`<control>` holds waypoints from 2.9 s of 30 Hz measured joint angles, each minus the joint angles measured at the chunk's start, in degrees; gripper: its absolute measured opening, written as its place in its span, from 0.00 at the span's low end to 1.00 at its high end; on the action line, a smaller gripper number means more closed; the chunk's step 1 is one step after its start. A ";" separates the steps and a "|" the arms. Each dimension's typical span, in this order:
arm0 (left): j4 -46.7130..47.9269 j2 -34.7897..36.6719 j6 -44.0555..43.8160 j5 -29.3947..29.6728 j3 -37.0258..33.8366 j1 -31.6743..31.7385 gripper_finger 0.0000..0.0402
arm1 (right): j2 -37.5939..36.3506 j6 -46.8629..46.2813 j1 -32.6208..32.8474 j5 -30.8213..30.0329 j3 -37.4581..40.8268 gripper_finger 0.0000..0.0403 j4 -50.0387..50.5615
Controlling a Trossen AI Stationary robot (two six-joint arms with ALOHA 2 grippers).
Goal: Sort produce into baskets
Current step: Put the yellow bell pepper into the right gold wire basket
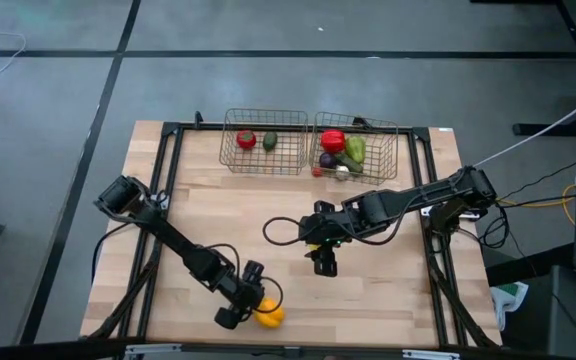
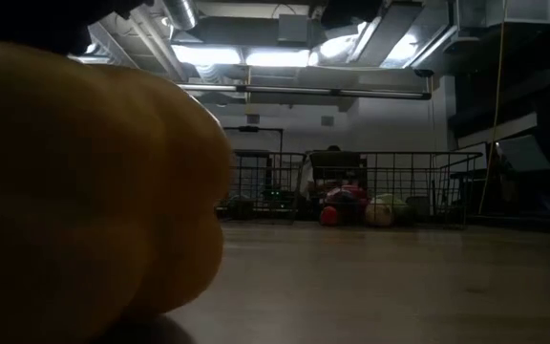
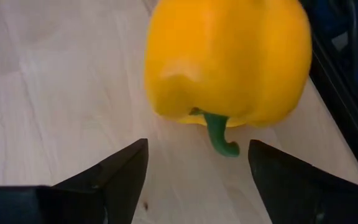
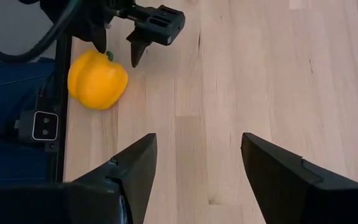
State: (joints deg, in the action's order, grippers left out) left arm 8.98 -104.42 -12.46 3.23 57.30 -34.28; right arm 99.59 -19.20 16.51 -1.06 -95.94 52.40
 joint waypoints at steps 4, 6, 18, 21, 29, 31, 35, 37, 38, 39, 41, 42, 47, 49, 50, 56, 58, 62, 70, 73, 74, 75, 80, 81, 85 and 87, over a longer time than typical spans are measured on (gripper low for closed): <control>-0.35 -0.21 -1.52 0.11 0.00 0.30 0.64 | 0.00 0.00 0.00 0.00 0.00 0.58 -0.06; -1.12 -0.26 -1.61 0.18 0.00 0.31 0.62 | 0.00 0.00 0.00 0.00 0.00 0.58 -0.06; -1.96 -0.26 -2.15 0.54 0.04 0.42 0.47 | 0.00 0.00 -0.01 -0.01 0.00 0.58 -0.04; -1.97 -0.30 -2.15 0.56 0.04 0.42 0.42 | 0.00 0.00 -0.01 0.00 0.00 0.58 -0.04; -1.97 -0.33 -2.15 0.57 0.04 0.42 0.27 | -0.02 0.00 -0.01 0.00 0.02 0.58 -0.02; -1.97 -0.33 -2.15 0.59 0.04 0.42 0.23 | -0.02 0.00 0.00 0.00 0.02 0.58 -0.02; -1.97 -0.33 -2.15 0.63 0.04 0.42 0.15 | -0.06 0.01 0.00 0.00 0.02 0.58 -0.02; -1.99 -0.33 -2.15 0.65 0.04 0.42 0.11 | -0.07 0.00 -0.02 0.22 0.02 0.58 0.01; -1.99 -0.33 -2.15 0.65 0.04 0.45 0.09 | -0.09 0.00 -0.01 0.37 0.02 0.58 0.03; -2.01 -0.30 -2.15 0.64 0.04 0.46 0.07 | -0.16 0.00 0.00 0.51 0.02 0.58 0.06; -2.00 -0.30 -2.44 0.63 0.04 0.54 0.04 | -0.74 0.00 0.02 0.61 0.04 0.58 0.38; -1.95 -0.30 -2.60 0.63 0.04 0.61 0.02 | -1.08 0.00 0.02 0.61 0.04 0.58 0.29; -1.91 -0.28 -3.56 0.63 0.04 1.24 0.00 | -3.11 0.09 0.00 -1.04 0.04 0.58 2.07; -1.99 -0.28 -3.58 0.63 0.04 1.53 0.00 | -3.69 0.12 0.00 -2.36 0.04 0.58 2.54; -1.95 -0.28 -3.62 0.62 0.04 1.79 0.00 | -3.83 0.09 0.00 -2.45 0.04 0.58 2.85; -1.96 -0.26 -3.68 0.61 0.07 2.74 0.00 | -4.28 0.07 0.02 -2.43 0.04 0.58 4.76; -1.97 -0.24 -3.66 0.61 0.05 2.84 0.00 | -4.20 0.02 0.02 -2.43 0.04 0.58 4.82; -1.97 -0.22 -3.66 0.61 0.05 2.84 0.00 | -4.02 -0.02 0.84 -2.24 0.04 0.58 4.81; -2.38 -0.22 -3.66 0.59 0.04 3.59 0.00 | -3.87 -0.02 8.16 -4.07 0.04 0.58 4.84; -2.79 -0.22 -3.66 0.58 0.06 4.10 0.00 | -3.28 -0.01 11.89 -9.27 0.02 0.58 5.39; -2.85 -0.19 -3.66 0.59 0.07 4.24 0.00 | -2.98 -0.01 12.98 -10.81 0.02 0.58 5.67; -2.87 -0.19 -3.65 0.57 0.06 4.41 0.00 | -2.57 0.00 14.15 -12.18 0.03 0.58 6.35; -6.56 -0.19 -5.05 0.57 0.04 5.17 0.10 | 0.75 0.02 17.44 -14.34 0.02 0.58 8.88; -8.09 -0.19 -5.10 0.57 0.06 5.20 0.13 | 1.64 0.02 17.73 -14.23 0.02 0.58 9.68; -15.07 -0.19 -5.19 0.41 0.06 5.07 0.25 | 4.92 1.26 18.57 -13.32 0.04 0.58 11.65; -17.48 -0.19 -5.68 0.28 0.05 4.73 0.29 | 6.22 3.56 19.20 -12.66 0.04 0.58 11.02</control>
State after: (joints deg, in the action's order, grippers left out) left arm -8.50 -104.62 -18.14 3.51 57.35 -29.55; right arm 105.81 -15.64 35.71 -13.72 -95.90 63.42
